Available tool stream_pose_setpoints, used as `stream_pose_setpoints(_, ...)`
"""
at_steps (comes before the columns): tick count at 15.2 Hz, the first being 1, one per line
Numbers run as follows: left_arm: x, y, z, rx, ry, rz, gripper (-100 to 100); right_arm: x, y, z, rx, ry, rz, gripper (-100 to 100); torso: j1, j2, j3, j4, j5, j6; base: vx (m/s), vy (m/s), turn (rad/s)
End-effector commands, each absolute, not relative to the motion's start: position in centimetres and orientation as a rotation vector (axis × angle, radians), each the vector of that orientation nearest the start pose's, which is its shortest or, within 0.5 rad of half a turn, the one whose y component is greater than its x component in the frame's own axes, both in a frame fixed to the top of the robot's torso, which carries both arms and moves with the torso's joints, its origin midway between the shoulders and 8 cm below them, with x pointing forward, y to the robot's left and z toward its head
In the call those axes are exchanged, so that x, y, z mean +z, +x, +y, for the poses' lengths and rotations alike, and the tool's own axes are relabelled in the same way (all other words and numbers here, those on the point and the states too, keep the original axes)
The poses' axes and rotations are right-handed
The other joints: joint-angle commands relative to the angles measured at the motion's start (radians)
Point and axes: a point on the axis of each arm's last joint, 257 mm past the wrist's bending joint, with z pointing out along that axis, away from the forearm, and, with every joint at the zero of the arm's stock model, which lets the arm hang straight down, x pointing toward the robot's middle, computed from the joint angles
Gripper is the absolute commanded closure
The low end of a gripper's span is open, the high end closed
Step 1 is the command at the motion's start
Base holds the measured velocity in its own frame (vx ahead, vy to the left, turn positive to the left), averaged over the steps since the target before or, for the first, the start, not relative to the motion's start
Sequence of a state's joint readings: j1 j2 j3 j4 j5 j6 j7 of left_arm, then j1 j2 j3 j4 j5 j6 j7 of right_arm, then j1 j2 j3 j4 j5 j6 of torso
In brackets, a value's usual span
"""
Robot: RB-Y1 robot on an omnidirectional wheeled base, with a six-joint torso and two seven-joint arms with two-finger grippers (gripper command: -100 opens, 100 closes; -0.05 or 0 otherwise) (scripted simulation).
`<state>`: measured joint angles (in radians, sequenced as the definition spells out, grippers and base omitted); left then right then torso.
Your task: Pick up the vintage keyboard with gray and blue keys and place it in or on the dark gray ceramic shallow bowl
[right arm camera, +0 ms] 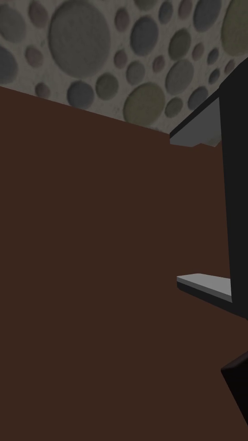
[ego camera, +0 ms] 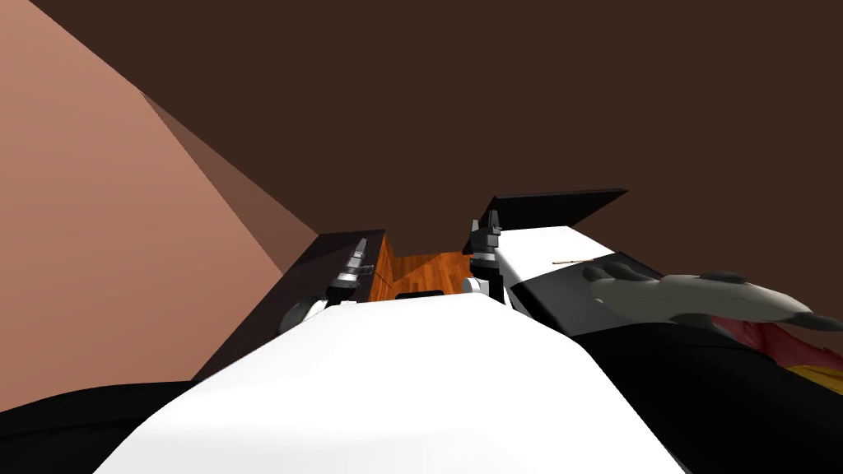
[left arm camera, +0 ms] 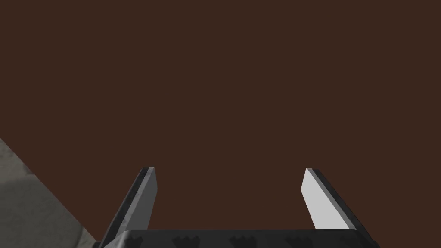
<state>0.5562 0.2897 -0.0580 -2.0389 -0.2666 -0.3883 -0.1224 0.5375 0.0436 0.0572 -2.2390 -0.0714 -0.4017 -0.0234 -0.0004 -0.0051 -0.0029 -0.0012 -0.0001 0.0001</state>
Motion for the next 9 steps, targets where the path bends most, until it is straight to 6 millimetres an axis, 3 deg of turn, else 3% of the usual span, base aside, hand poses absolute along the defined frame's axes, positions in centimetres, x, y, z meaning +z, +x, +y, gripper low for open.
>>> stream_pose_setpoints(1, -16.8, 37.6, 25.1, -0.870, -0.430, 1.355, -100, -2.7, 36.4, -27.9, 1.370, 0.892, 0.641, 0, 0.000, 0.000, 0.000, 0.000, 0.000, 0.000, 0.065, -0.007, -0.061)
stream_pose_setpoints(2, -18.6, 37.3, 25.4, -0.818, -0.387, 1.414, -100, -2.7, 36.4, -27.9, 1.370, 0.892, 0.641, 0, 0.000, 0.000, 0.000, 0.000, 0.000, 0.000, 0.070, -0.005, -0.072)
stream_pose_setpoints(3, -18.7, 37.3, 25.3, -0.811, -0.376, 1.420, -100, -2.7, 36.4, -27.9, 1.370, 0.892, 0.641, 0, 0.000, 0.000, 0.000, 0.000, 0.000, 0.000, 0.067, -0.004, -0.065)
stream_pose_setpoints(4, -20.6, 36.9, 25.7, -0.760, -0.334, 1.477, -100, -2.7, 36.4, -27.9, 1.370, 0.892, 0.641, 0, 0.000, 0.000, 0.000, 0.000, 0.000, 0.000, 0.071, -0.010, -0.087)
stream_pose_setpoints(5, -20.7, 36.9, 25.6, -0.749, -0.318, 1.484, -100, -2.7, 36.4, -27.9, 1.370, 0.892, 0.641, 0, 0.000, 0.000, 0.000, 0.000, 0.000, 0.000, 0.072, -0.009, -0.068)
stream_pose_setpoints(6, -22.6, 36.4, 26.1, -0.700, -0.278, 1.540, -100, -2.7, 36.4, -27.9, 1.370, 0.892, 0.641, 0, 0.000, 0.000, 0.000, 0.000, 0.000, 0.000, 0.073, -0.009, -0.087)
stream_pose_setpoints(8, -22.8, 36.3, 25.9, -0.687, -0.257, 1.548, -100, -2.7, 36.4, -27.9, 1.370, 0.892, 0.641, 0, 0.000, 0.000, 0.000, 0.000, 0.000, 0.000, 0.059, 0.002, -0.046)
stream_pose_setpoints(9, -24.8, 35.7, 26.5, -0.632, -0.206, 1.606, -100, -2.7, 36.4, -27.9, 1.370, 0.892, 0.641, 0, 0.000, 0.000, 0.000, 0.000, 0.000, 0.000, 0.050, 0.005, -0.050)
